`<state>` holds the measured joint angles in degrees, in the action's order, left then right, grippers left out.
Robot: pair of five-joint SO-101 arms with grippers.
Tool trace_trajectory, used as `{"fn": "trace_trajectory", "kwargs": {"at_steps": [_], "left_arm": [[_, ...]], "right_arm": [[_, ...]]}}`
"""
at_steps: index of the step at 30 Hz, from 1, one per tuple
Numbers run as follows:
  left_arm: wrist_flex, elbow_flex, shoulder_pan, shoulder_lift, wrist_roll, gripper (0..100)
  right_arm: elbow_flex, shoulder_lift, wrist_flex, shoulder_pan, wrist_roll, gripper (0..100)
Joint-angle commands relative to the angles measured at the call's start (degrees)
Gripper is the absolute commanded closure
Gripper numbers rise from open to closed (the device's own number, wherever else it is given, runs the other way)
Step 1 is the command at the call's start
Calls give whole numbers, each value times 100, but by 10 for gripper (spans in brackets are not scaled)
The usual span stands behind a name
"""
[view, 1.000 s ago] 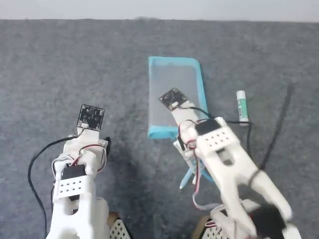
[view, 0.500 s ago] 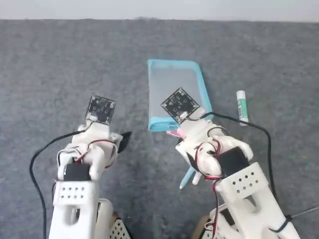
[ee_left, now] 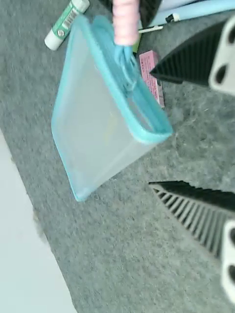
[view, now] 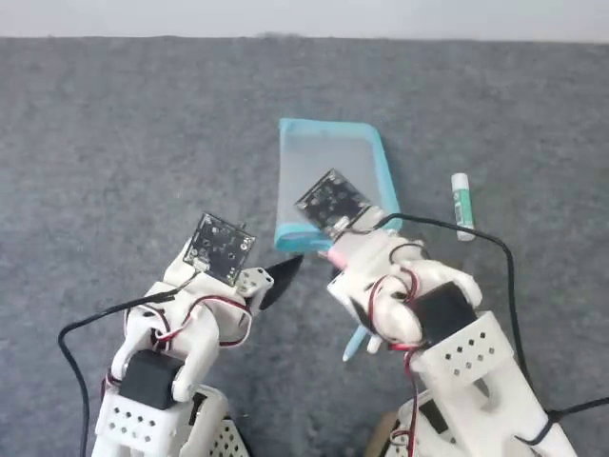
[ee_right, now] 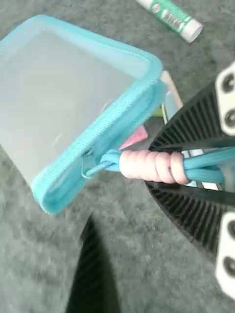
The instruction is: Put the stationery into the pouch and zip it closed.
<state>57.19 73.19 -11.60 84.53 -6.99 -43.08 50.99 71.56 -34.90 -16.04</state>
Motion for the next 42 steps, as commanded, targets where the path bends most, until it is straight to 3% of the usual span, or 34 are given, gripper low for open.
{"fn": "trace_trajectory", "kwargs": {"at_steps": [1,9,15,22,30,39,42], "left_arm": [[-308,154,53,88,44,694],[-1011,637,695,88,-158,694],[-1081,725,651,79,-158,694],[-1213,840,642,79,-149,695],[-1512,1033,642,79,-132,701],[-1776,1165,686,123,-132,985],[-1864,1270,703,123,-141,989]], "right_arm": [[624,259,286,-259,-97,992],[712,330,514,-295,-273,992],[712,330,602,-347,-404,992],[844,716,1033,-1051,-607,992],[870,1068,1226,-1051,-624,992],[563,1051,1059,-1024,-633,992],[466,1007,980,-734,-633,992]]}}
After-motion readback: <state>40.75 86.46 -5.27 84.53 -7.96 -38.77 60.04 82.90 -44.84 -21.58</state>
